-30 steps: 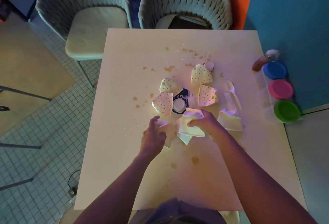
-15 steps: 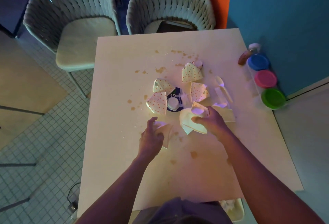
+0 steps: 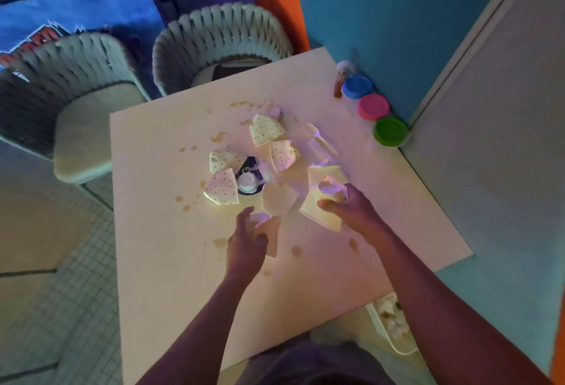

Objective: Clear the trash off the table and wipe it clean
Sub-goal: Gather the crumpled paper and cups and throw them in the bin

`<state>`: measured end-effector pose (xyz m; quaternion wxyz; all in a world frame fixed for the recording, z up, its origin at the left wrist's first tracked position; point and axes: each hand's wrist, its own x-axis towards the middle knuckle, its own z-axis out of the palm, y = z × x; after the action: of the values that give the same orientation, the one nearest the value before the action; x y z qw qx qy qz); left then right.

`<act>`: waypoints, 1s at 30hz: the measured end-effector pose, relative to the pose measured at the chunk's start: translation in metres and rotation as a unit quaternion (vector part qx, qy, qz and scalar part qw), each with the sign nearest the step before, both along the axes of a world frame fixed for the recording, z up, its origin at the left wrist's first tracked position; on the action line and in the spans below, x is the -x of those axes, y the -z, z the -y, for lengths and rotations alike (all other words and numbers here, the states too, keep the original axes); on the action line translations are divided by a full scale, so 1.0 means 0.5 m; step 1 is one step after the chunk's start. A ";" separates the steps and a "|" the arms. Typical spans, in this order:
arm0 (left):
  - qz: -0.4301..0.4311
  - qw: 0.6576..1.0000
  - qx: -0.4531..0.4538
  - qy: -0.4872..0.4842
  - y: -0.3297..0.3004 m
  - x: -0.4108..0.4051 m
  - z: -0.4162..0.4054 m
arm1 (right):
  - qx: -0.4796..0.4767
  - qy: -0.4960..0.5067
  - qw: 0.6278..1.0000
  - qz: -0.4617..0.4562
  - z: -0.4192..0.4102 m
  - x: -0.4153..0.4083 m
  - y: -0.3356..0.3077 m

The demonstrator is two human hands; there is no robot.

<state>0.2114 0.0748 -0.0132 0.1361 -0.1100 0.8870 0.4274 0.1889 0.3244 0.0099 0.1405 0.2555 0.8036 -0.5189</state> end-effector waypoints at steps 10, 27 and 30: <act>-0.012 0.989 0.005 0.150 -0.011 -0.122 -0.195 | 0.007 0.084 0.996 0.036 -0.134 -0.271 0.005; 0.000 0.878 0.033 0.477 0.014 -0.360 -0.455 | 0.040 0.362 0.927 0.095 -0.215 -0.732 0.074; -0.007 0.851 0.025 0.525 0.020 -0.370 -0.475 | 0.043 0.400 0.911 0.096 -0.204 -0.767 0.082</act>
<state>0.3965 0.3123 -0.0231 0.3313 0.3711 0.8240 0.2710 0.5725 0.4264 -0.0311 0.0083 0.5977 0.5938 -0.5386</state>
